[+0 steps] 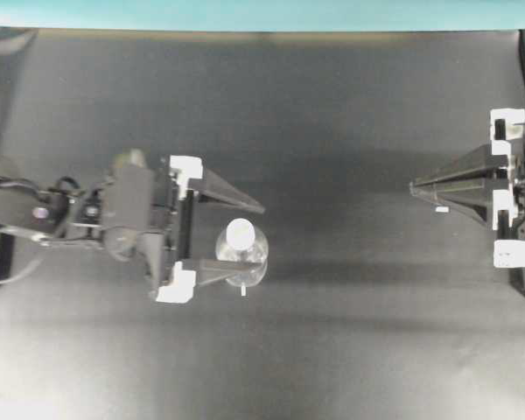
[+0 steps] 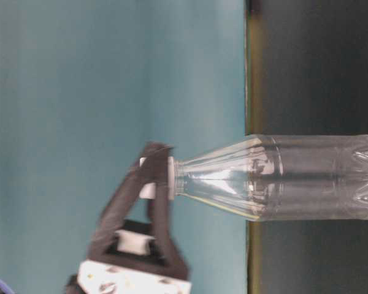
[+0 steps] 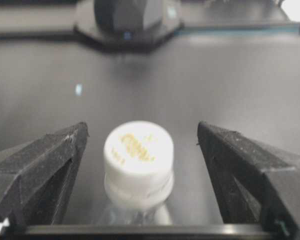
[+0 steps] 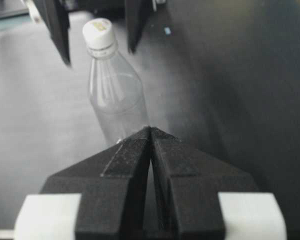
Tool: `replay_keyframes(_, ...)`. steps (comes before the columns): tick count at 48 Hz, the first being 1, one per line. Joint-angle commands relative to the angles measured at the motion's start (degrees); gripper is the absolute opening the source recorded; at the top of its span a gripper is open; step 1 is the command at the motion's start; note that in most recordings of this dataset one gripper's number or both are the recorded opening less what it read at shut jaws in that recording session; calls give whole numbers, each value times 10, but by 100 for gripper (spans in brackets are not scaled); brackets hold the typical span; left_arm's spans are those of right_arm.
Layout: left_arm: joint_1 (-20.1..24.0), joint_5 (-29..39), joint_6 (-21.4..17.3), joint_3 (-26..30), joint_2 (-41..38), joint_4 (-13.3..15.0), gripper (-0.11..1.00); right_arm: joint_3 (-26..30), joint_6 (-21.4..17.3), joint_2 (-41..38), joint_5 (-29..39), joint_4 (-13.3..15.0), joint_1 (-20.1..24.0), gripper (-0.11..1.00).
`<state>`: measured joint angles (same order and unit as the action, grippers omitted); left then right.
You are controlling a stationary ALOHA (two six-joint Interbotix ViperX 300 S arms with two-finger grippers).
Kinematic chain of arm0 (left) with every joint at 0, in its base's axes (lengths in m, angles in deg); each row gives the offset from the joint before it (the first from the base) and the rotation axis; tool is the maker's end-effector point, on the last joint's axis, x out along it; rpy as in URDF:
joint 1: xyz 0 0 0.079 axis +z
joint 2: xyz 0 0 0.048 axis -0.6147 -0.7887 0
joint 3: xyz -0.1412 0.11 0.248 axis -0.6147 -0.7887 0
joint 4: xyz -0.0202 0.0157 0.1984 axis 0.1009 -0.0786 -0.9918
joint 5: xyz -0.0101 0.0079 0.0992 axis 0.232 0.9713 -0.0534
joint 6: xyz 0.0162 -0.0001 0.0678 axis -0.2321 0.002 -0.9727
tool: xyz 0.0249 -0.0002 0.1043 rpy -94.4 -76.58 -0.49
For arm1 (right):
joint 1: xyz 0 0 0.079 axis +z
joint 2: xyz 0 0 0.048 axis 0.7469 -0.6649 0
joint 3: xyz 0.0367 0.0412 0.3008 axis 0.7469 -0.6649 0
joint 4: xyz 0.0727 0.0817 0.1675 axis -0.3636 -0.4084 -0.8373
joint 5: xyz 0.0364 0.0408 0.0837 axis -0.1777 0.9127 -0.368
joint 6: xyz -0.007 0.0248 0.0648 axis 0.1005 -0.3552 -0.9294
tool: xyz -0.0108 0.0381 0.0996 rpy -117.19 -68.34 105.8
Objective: Open the bottle cap by holding the bottle with the left arm and twisting the cap with the right arm.
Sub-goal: 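Close the left gripper around the bottle body, then swing the right gripper over the bottle, open above the white cap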
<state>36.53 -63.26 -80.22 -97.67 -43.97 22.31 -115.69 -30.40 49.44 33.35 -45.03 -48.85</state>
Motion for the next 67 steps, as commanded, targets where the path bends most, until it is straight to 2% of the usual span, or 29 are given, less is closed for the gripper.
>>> replay_keyframes(1,-1,-10,2,9,-18,-3,95,14,-15,-4,-1,-1,-3,1)
replay_keyframes(25,-4,-5,3,3,-136,-3,97,16,-63,0,35,-3,-2,1)
replay_keyframes(41,-4,-5,3,2,-170,-3,96,16,-64,0,37,-3,-3,1)
replay_keyframes(47,-5,-5,3,0,-170,-3,91,22,-64,-2,41,-3,1,1)
replay_keyframes(52,-5,-5,-1,0,-170,-3,81,45,-66,-16,83,-3,11,1)
replay_keyframes(61,-7,-6,-6,0,-170,-3,81,122,-66,-76,193,-4,27,1)
replay_keyframes(67,-9,-5,-6,0,-170,-3,81,197,-80,-142,272,-12,30,1)
